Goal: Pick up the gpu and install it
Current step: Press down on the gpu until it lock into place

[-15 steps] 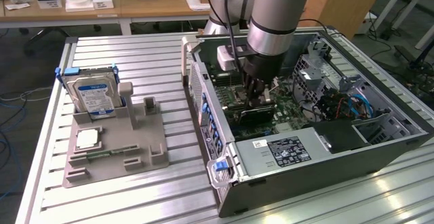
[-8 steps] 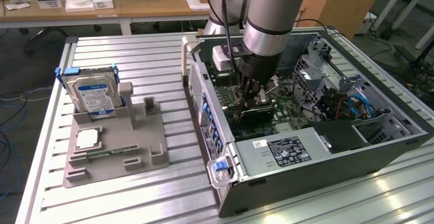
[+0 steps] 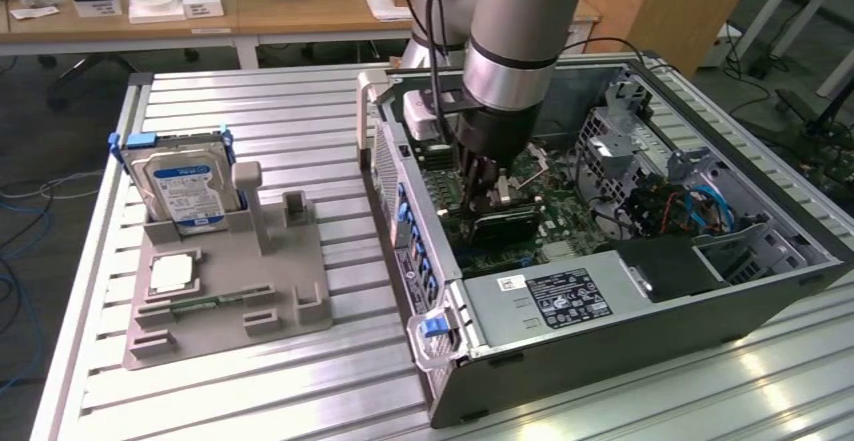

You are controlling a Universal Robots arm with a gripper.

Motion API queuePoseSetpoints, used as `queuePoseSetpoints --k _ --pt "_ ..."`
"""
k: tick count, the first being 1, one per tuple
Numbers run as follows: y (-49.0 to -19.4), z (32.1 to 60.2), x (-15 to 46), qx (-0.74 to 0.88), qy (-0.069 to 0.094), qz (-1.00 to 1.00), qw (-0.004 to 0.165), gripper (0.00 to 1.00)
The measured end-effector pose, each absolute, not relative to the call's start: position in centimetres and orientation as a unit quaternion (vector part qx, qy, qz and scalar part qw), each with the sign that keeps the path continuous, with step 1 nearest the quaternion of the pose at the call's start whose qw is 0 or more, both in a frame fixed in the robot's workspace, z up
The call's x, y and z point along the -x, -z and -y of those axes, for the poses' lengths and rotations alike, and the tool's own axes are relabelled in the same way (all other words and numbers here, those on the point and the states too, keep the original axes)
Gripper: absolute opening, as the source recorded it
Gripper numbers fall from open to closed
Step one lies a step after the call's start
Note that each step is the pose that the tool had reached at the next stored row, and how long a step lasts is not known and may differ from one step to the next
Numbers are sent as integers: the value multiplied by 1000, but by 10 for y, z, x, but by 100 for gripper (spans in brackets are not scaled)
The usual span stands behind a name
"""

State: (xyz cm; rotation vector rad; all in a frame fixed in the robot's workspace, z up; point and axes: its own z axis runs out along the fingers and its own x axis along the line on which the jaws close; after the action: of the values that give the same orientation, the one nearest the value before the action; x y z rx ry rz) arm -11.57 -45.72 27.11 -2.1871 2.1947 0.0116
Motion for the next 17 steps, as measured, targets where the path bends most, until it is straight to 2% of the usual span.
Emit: queuePoseSetpoints --k 17 --pt "-260 457 122 711 -4 -703 21 11"
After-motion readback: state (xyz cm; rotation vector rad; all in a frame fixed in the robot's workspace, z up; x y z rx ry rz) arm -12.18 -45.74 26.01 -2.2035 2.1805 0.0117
